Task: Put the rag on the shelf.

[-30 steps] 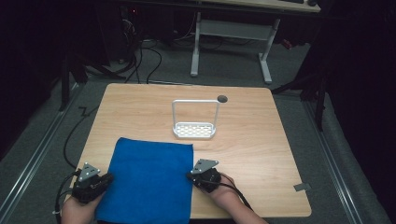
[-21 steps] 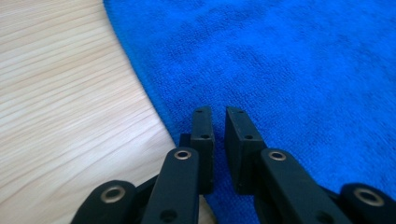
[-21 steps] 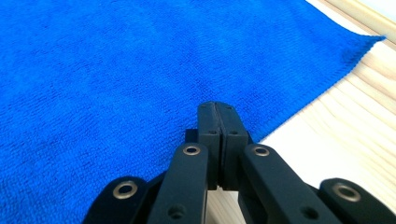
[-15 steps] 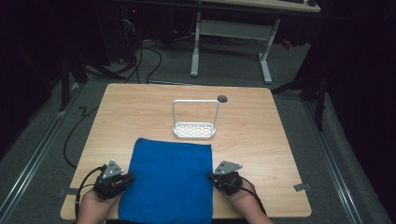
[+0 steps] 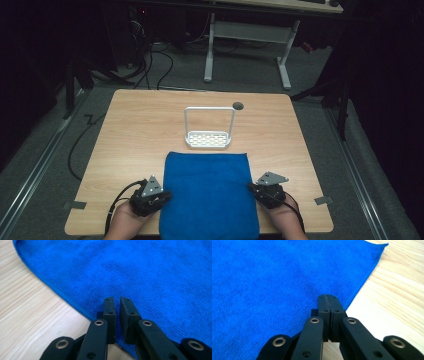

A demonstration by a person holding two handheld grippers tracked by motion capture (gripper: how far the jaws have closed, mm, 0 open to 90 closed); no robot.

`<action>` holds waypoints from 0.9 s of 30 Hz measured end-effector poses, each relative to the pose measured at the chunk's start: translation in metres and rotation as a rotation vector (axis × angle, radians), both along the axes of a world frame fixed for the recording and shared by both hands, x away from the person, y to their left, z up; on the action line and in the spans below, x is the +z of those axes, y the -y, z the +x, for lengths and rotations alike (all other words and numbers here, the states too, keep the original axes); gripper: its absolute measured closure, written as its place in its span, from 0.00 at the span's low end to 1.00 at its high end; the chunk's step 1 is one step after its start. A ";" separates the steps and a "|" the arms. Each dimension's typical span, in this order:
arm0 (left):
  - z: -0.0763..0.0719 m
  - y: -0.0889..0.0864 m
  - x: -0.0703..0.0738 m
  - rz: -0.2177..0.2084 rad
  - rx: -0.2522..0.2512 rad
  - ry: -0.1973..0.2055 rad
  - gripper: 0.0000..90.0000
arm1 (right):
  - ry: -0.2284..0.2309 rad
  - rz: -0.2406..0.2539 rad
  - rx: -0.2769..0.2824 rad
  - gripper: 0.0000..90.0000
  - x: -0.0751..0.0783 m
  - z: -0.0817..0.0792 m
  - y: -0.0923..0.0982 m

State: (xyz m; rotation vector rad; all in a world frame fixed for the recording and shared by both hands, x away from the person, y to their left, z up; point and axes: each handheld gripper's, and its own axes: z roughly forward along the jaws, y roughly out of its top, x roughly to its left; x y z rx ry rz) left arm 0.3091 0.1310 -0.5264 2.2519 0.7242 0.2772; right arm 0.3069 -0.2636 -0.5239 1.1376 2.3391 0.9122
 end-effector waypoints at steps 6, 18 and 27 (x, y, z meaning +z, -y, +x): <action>0.000 0.001 0.000 -0.012 -0.003 -0.009 0.92 | 0.003 -0.004 -0.005 1.00 0.000 0.001 0.000; 0.012 -0.023 0.005 -0.116 0.149 0.035 0.78 | 0.054 0.076 -0.070 0.80 0.004 0.003 0.013; 0.042 -0.027 0.000 -0.134 0.269 0.004 0.69 | 0.058 0.086 -0.078 0.77 0.004 0.005 0.010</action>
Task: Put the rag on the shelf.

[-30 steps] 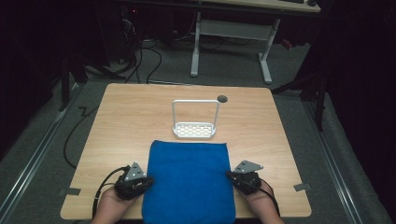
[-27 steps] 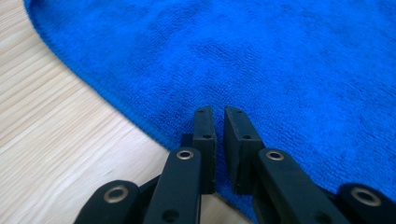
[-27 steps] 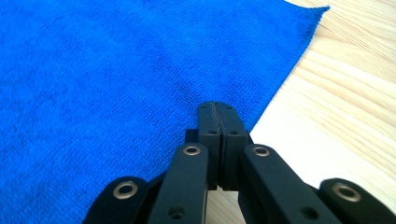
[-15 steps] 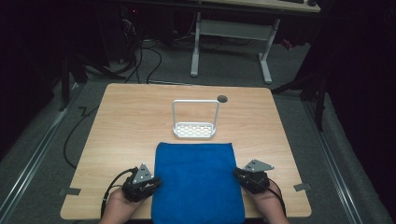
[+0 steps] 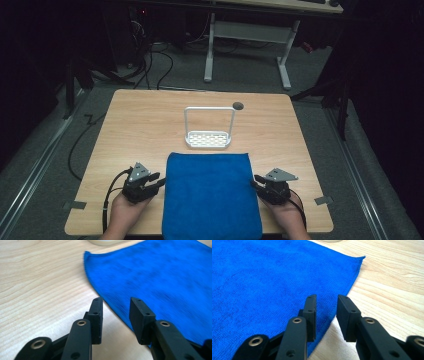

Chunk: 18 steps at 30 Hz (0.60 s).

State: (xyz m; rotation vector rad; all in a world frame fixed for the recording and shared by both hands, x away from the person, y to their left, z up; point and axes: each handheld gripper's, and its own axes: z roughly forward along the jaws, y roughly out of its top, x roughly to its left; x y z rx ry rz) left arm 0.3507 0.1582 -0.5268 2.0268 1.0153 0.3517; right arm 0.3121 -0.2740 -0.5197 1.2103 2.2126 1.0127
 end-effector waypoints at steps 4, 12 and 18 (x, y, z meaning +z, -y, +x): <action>0.015 0.005 -0.002 0.008 0.033 0.008 0.67 | -0.009 0.005 0.011 0.78 0.001 0.001 0.000; 0.049 0.029 -0.001 0.050 0.061 0.052 0.68 | -0.023 0.023 0.006 0.75 0.001 0.001 0.001; 0.070 0.038 -0.003 0.042 0.090 0.041 0.71 | -0.028 0.022 0.006 0.74 -0.001 0.003 0.002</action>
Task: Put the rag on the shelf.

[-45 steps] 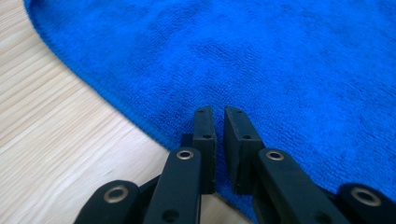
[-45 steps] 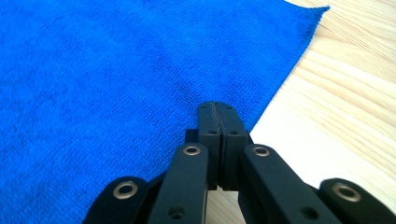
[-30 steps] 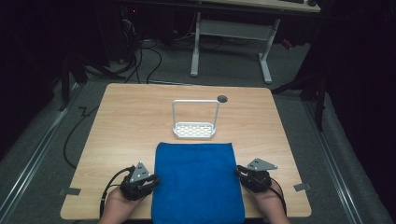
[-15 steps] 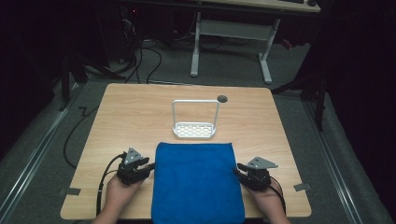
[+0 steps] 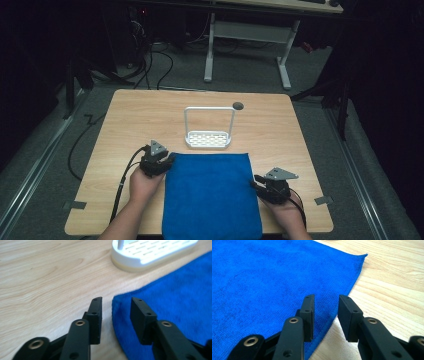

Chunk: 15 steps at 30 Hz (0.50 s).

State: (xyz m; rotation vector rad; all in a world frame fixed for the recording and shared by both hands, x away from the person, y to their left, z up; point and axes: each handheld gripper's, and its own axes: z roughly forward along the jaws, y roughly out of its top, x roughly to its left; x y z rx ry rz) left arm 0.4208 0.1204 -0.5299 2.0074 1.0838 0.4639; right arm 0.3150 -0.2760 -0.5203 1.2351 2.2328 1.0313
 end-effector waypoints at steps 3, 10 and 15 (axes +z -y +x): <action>0.004 0.003 -0.004 0.013 -0.015 -0.029 0.75 | -0.003 0.004 -0.001 0.74 0.000 0.001 0.000; 0.004 0.003 -0.005 0.011 -0.023 -0.031 0.88 | -0.003 0.012 -0.006 0.74 -0.001 0.001 0.001; 0.004 0.002 -0.004 0.007 -0.017 -0.024 0.92 | 0.008 0.025 -0.013 0.71 -0.001 0.001 -0.001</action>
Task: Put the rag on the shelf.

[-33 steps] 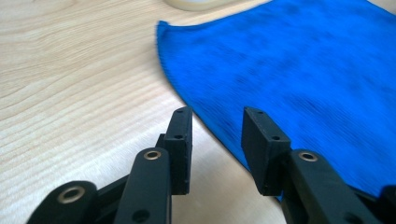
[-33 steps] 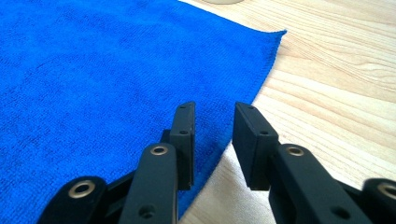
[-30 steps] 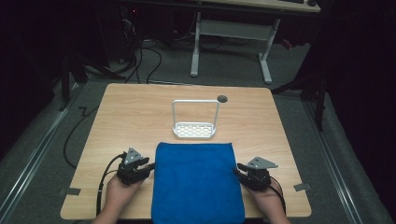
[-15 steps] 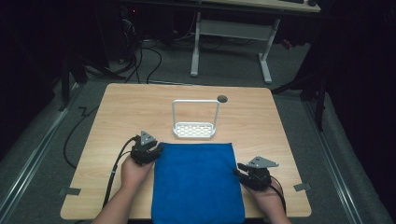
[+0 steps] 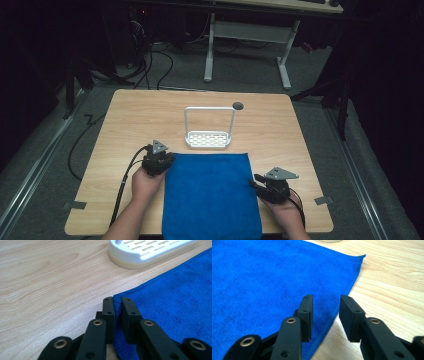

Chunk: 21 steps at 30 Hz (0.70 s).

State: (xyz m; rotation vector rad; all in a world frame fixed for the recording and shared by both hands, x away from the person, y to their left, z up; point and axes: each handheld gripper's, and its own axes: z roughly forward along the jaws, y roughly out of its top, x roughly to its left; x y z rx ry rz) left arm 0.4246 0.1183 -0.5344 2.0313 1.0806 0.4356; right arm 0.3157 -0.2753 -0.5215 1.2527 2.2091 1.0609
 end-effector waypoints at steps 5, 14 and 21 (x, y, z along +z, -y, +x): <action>-0.002 -0.003 0.001 -0.035 -0.007 0.011 0.93 | 0.007 0.018 -0.014 0.65 -0.001 0.002 -0.004; -0.001 -0.005 0.000 -0.051 -0.016 -0.008 0.93 | -0.008 0.026 -0.088 0.59 0.002 0.027 -0.012; 0.000 -0.005 0.000 -0.058 -0.012 -0.015 0.92 | -0.046 -0.005 -0.144 0.59 0.002 0.063 -0.014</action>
